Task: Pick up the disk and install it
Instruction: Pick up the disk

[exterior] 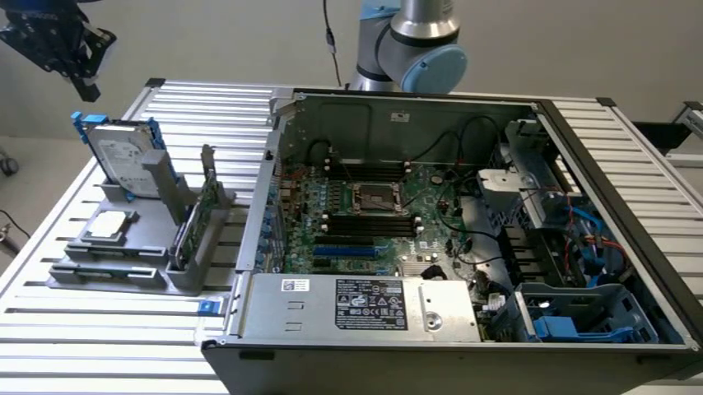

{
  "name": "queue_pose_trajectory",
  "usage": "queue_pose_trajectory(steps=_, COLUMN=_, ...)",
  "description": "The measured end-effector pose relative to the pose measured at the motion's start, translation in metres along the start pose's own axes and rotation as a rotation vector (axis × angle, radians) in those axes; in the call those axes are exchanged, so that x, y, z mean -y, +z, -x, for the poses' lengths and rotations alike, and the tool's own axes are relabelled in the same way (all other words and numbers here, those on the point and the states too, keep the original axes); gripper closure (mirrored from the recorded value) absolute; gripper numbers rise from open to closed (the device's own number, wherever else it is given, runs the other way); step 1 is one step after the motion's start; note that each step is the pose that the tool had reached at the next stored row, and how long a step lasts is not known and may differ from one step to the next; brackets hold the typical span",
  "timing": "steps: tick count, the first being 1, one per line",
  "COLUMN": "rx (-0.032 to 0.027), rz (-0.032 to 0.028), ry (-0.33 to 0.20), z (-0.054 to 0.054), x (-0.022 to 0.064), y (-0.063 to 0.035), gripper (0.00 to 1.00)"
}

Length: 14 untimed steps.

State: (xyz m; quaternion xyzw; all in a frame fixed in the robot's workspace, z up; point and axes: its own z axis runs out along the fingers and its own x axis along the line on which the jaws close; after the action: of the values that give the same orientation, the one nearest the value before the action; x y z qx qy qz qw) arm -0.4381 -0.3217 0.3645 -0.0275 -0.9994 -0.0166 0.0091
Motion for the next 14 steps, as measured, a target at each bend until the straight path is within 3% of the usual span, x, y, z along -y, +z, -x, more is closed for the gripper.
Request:
queue_pose_trajectory(steps=3, rx=0.0011, rz=0.0000, ry=-0.007, z=-0.0014, x=-0.0014, y=0.0001, gripper=0.89)
queue_pose_trajectory(steps=14, rx=-0.0054, rz=-0.0037, ry=-0.204, z=-0.0014, x=-0.0014, y=0.0001, gripper=0.89)
